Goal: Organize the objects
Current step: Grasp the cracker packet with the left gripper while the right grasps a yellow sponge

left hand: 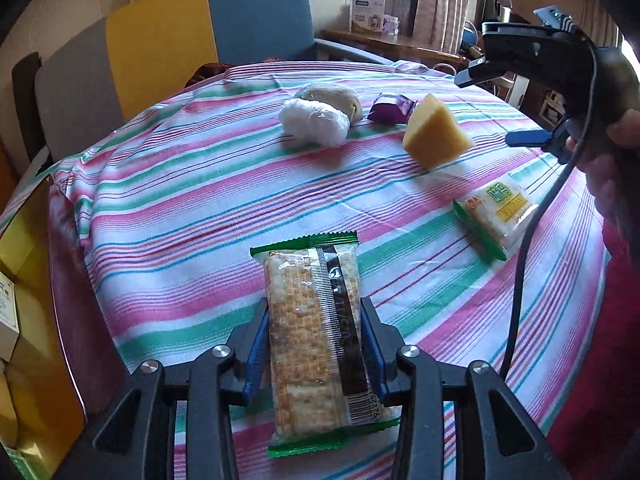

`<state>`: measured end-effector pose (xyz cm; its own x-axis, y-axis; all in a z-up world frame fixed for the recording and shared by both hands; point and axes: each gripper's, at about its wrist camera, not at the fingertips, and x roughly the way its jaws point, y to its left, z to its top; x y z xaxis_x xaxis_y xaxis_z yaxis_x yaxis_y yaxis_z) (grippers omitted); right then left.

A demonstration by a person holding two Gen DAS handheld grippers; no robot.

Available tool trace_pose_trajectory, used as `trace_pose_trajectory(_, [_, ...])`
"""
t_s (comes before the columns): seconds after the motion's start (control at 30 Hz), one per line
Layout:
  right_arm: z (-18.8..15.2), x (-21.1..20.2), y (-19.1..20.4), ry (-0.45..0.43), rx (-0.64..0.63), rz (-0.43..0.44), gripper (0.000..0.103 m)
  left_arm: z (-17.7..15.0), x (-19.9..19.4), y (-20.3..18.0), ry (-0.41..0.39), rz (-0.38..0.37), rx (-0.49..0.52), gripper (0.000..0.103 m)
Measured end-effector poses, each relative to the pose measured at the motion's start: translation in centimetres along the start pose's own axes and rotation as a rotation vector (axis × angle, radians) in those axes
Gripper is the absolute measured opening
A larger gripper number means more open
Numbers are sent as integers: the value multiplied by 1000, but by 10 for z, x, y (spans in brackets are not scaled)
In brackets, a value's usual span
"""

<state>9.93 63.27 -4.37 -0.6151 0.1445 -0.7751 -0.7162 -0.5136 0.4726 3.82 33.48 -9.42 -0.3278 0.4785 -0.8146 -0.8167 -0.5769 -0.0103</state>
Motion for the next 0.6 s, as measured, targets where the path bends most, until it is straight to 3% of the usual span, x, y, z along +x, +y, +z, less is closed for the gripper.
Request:
trace_pose_trajectory(0.27, [-2, 18, -3, 66, 76, 87, 91, -5, 1, 2, -30, -22, -9, 42])
trace_pose_trajectory(0.47, [-3, 29, 13, 85, 27, 116, 94, -8, 1, 2, -40, -24, -18, 42])
trace_pose_trajectory(0.6, [-6, 49, 24, 124, -24, 81, 94, -8, 1, 2, -47, -25, -20, 42])
